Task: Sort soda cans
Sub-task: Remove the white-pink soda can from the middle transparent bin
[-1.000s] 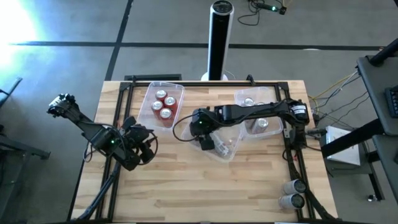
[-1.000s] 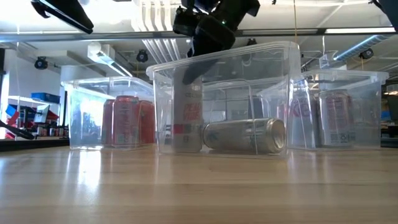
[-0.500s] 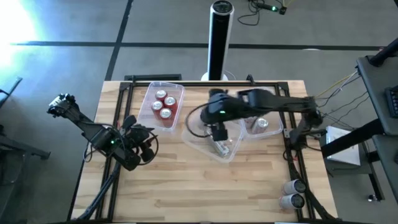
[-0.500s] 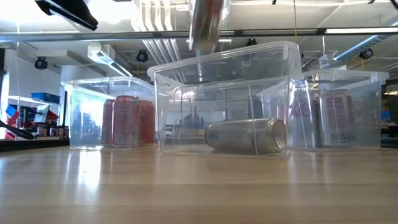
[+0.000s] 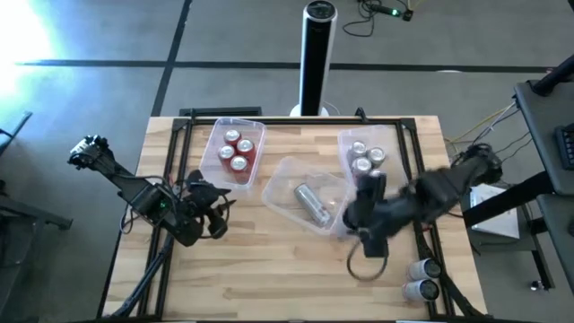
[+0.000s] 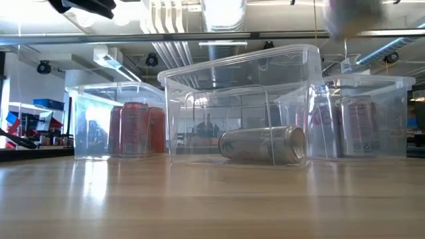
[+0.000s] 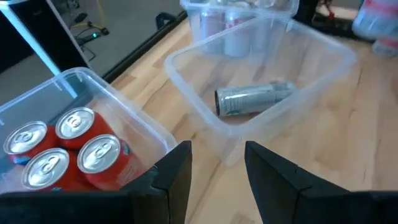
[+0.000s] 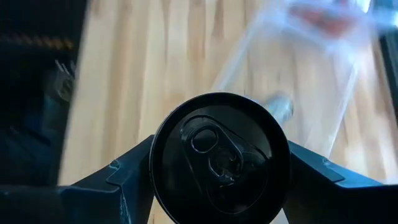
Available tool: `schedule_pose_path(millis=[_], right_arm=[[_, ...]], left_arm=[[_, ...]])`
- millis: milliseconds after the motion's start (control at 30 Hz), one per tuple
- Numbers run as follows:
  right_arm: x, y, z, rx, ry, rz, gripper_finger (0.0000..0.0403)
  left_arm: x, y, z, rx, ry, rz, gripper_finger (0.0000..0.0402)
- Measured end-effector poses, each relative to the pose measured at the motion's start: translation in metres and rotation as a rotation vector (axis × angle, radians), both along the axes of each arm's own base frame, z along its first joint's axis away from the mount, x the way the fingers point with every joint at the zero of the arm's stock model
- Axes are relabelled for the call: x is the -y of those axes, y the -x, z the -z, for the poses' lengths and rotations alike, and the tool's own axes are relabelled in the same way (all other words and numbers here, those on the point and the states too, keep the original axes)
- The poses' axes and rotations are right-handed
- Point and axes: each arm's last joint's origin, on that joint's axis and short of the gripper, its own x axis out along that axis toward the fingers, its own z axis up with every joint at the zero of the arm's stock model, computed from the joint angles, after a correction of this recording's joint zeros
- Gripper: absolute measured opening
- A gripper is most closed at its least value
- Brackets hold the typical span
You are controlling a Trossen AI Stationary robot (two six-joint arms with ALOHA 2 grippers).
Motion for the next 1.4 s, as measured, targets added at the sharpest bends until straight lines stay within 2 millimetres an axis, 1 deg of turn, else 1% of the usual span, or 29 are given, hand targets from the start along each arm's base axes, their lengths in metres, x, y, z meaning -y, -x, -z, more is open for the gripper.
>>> schedule_pose_path(millis=[100,200,333,433,500,567,700,800,933,1100,1200,1267,1400], right_arm=[[-0.019,0.011,0.033,-0.09,0.032,0.04,0.0253],[-0.036,0.017,0.063,-0.087,0.033,0.081,0.0253],[-0.048,0.027,0.098,-0.112,0.025,0.13,0.0253],[-0.057,0.032,0.123,-0.121,0.023,0.155,0.0253],[-0.062,0.035,0.137,-0.097,0.029,0.168,0.0253],[-0.067,0.038,0.147,-0.083,0.009,0.18,0.0253],[-0.07,0.046,0.16,-0.103,0.011,0.194,0.0253],[-0.071,0.048,0.164,-0.102,0.011,0.198,0.0255],[-0.074,0.048,0.17,-0.082,0.017,0.179,0.0265],[-0.073,0.05,0.179,-0.091,0.038,0.161,0.0264],[-0.072,0.051,0.182,-0.093,0.051,0.152,0.0263],[-0.073,0.052,0.184,-0.091,0.056,0.147,0.0266],[-0.074,0.055,0.187,-0.096,0.065,0.132,0.0273]], left_arm=[[0.001,-0.002,-0.002,0.033,0.011,-0.005,0.0141],[0.001,-0.002,-0.002,0.037,0.013,-0.005,0.0159],[0.0,-0.003,-0.003,0.052,-0.004,-0.024,0.0185],[0.0,-0.003,-0.003,0.055,-0.002,-0.027,0.0195],[0.001,-0.004,-0.002,0.061,0.01,-0.037,0.0197],[0.002,-0.006,0.0,0.071,0.031,-0.056,0.0198],[-0.005,-0.022,0.005,0.043,0.108,-0.077,0.0198],[-0.016,-0.042,0.01,0.018,0.165,-0.094,0.0198],[-0.036,-0.069,0.019,0.008,0.169,-0.14,0.0203],[-0.056,-0.097,0.026,-0.033,0.147,-0.166,0.0227],[-0.067,-0.113,0.032,-0.079,0.13,-0.219,0.0243],[-0.074,-0.124,0.036,-0.104,0.15,-0.251,0.0252],[-0.085,-0.144,0.044,-0.158,0.216,-0.256,0.0258]])
